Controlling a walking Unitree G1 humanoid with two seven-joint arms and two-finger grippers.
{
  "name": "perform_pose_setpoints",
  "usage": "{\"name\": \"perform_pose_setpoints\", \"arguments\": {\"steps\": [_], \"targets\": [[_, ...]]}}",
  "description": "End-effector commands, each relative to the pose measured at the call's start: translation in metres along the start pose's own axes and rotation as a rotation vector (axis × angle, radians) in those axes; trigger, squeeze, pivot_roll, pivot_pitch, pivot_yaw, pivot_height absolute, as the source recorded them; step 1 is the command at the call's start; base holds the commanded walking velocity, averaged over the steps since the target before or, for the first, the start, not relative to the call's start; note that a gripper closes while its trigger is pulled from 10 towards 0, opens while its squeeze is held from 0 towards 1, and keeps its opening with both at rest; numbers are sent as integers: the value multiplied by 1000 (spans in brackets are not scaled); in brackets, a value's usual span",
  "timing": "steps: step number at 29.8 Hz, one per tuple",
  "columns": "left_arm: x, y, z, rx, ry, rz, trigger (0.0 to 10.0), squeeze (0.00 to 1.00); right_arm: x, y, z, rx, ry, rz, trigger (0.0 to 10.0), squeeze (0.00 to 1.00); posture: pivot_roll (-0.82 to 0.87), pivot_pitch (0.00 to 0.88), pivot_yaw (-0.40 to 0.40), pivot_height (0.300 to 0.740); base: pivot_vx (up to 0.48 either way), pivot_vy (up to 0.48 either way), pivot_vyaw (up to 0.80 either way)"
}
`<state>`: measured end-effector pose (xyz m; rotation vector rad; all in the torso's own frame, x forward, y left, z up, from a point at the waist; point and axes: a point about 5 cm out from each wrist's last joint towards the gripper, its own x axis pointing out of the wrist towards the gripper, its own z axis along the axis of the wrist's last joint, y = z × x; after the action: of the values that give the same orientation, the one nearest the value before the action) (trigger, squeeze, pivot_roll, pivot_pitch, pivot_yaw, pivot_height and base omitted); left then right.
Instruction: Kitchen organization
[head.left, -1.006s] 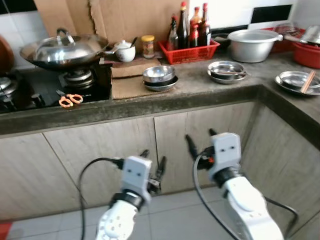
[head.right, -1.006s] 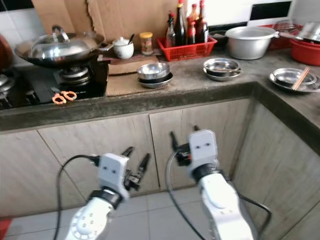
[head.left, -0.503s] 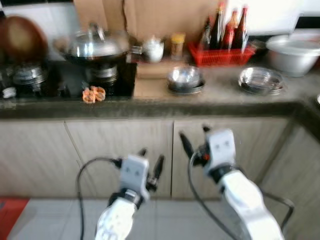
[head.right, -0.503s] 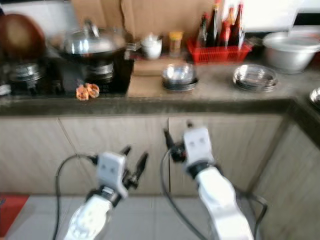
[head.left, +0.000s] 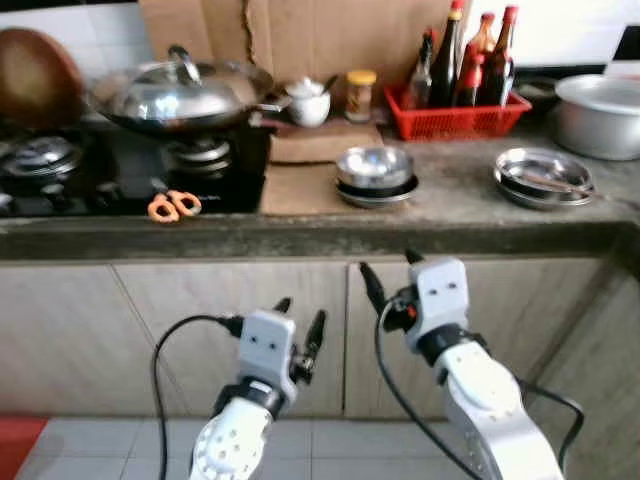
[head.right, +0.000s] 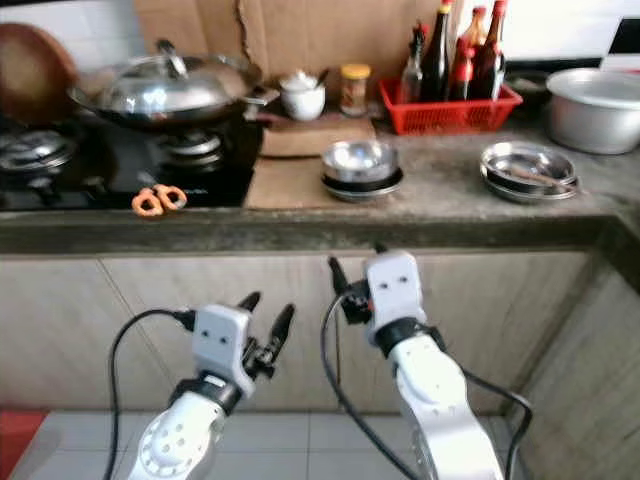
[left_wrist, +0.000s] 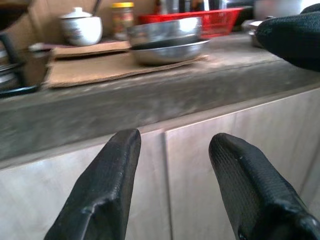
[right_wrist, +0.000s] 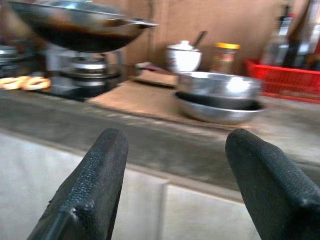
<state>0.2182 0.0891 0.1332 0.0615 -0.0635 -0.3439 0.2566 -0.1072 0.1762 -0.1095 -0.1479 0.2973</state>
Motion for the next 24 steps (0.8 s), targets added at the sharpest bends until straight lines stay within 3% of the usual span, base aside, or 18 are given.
{"name": "perform_pose_setpoints", "arguments": {"steps": [1,24], "targets": [[-1,-4,2,-5,-7,-19,10000,0,0,-6,-2,-11,10,-13,10000,0,82,29,-6,740,304,0,0],[5,-6,5,-17,-18,-10,10000,0,15,-8,7,-26,-30,-1,10000,0,76,53,-9,740,313,0,0]]}}
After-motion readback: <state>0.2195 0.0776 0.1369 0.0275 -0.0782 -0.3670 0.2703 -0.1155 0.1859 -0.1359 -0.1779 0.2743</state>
